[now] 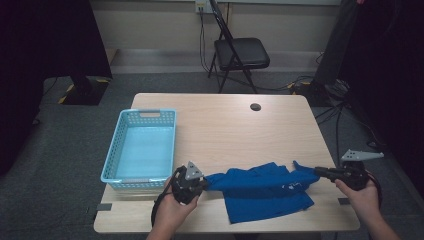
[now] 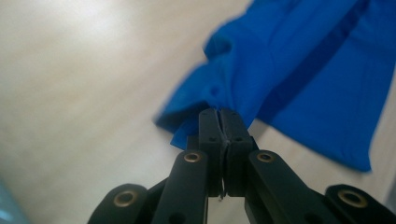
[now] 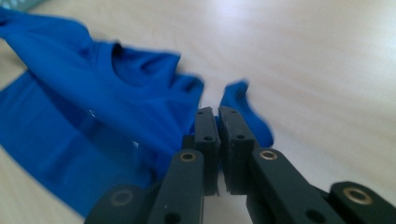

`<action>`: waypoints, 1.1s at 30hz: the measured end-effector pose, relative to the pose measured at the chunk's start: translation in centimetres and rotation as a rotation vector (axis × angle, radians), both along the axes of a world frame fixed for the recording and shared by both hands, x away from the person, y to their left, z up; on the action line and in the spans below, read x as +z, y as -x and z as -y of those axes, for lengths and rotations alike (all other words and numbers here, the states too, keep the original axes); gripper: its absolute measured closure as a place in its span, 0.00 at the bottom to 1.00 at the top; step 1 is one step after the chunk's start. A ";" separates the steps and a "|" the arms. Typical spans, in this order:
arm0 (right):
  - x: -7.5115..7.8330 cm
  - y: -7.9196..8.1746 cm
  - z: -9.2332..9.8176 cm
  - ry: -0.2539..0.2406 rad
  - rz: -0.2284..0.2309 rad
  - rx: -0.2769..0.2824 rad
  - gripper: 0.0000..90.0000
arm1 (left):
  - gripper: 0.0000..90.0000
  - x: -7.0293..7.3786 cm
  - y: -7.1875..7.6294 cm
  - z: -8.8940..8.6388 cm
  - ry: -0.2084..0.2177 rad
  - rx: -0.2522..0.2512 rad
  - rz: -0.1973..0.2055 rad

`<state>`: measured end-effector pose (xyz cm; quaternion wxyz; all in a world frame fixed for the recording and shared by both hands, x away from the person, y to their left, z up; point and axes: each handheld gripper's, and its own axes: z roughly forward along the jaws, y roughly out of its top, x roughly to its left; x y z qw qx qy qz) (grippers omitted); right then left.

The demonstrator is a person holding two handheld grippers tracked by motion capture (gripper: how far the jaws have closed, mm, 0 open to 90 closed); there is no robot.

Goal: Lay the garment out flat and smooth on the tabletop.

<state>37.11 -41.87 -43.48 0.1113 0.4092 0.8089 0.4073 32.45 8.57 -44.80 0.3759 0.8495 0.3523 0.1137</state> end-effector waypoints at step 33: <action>-1.8 2.2 0.2 0.033 -0.045 0.037 0.87 | 0.65 -1.9 -7.4 9.0 0.022 -0.112 -0.032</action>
